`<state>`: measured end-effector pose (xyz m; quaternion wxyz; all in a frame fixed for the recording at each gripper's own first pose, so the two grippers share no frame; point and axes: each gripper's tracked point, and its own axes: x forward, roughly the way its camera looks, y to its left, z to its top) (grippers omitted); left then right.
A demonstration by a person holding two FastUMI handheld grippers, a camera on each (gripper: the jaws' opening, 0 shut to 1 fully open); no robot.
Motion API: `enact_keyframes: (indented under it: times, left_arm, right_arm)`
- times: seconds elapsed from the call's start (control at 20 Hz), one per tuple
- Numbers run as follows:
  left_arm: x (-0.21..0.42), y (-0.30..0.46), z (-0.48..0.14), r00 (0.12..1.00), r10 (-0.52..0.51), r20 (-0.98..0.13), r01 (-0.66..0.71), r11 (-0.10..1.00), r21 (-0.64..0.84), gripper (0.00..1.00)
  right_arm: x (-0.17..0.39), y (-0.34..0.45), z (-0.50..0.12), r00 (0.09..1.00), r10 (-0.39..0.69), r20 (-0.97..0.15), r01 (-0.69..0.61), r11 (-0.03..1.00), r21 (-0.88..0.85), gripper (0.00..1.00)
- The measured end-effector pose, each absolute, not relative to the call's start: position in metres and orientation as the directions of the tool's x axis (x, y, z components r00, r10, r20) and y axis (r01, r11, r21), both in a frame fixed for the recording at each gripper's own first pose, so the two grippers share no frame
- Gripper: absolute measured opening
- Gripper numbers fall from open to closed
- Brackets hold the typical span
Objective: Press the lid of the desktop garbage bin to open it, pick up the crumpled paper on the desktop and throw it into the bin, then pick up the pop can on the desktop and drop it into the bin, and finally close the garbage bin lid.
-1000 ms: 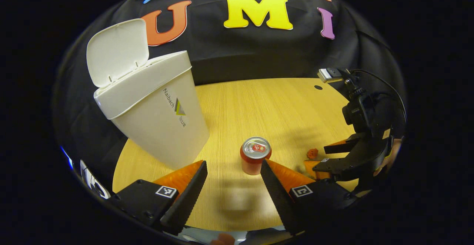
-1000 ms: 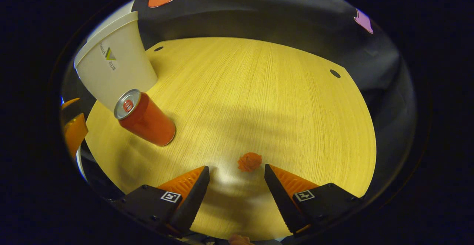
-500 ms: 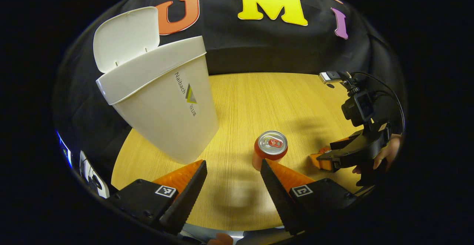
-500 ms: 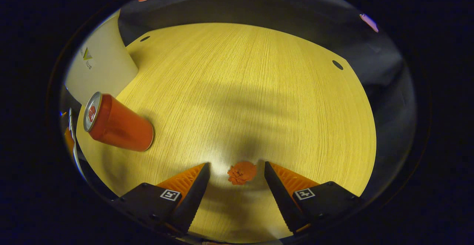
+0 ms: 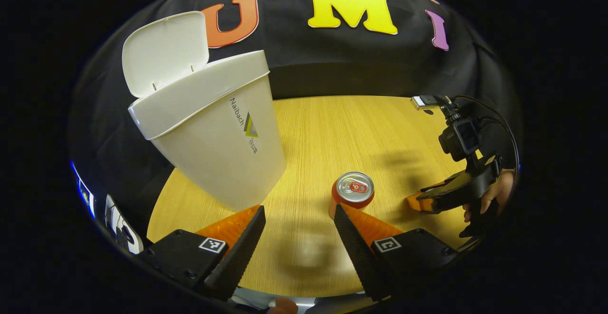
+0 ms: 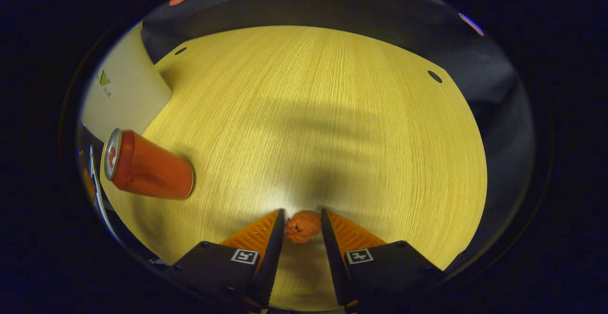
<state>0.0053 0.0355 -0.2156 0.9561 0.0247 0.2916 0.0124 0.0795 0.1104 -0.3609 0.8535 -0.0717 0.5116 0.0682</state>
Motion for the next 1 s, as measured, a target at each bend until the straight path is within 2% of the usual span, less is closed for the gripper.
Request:
enact_keyframes:
  times: [0.05, 0.1, 0.15, 0.25, 0.5, 0.8, 1.0]
  left_arm:
    - [0.005, 0.035, -0.216, 0.829, 0.036, -0.558, -0.006, 0.999, 0.054, 0.97]
    - [0.005, 0.035, -0.216, 0.829, 0.035, -0.558, -0.005, 0.998, 0.056, 0.97]
    - [0.005, 0.036, -0.216, 0.828, 0.037, -0.559, -0.003, 0.998, 0.061, 0.97]
    - [0.002, 0.034, -0.218, 0.826, 0.039, -0.562, -0.003, 0.998, 0.063, 0.97]
    - [-0.007, 0.035, -0.220, 0.829, 0.044, -0.557, -0.003, 0.997, 0.076, 0.97]
    - [-0.018, 0.034, -0.230, 0.830, 0.036, -0.557, 0.012, 0.997, 0.082, 0.97]
    - [-0.022, 0.026, -0.229, 0.844, -0.006, -0.537, 0.048, 0.997, 0.065, 0.97]
  right_arm:
    - [0.080, 0.111, -0.362, 0.465, 0.053, -0.884, -0.195, 0.980, -0.044, 0.43]
    - [0.080, 0.110, -0.363, 0.468, 0.056, -0.882, -0.202, 0.978, -0.045, 0.40]
    - [0.075, 0.107, -0.360, 0.474, 0.051, -0.879, -0.201, 0.978, -0.052, 0.43]
    - [0.071, 0.106, -0.359, 0.467, 0.064, -0.882, -0.193, 0.981, -0.031, 0.29]
    - [0.074, 0.100, -0.326, 0.513, 0.100, -0.852, -0.173, 0.985, 0.011, 0.29]
    - [0.081, 0.096, -0.229, 0.644, 0.148, -0.751, -0.183, 0.982, 0.037, 0.27]
    - [0.080, 0.103, -0.160, 0.713, 0.185, -0.677, -0.218, 0.975, 0.036, 0.29]
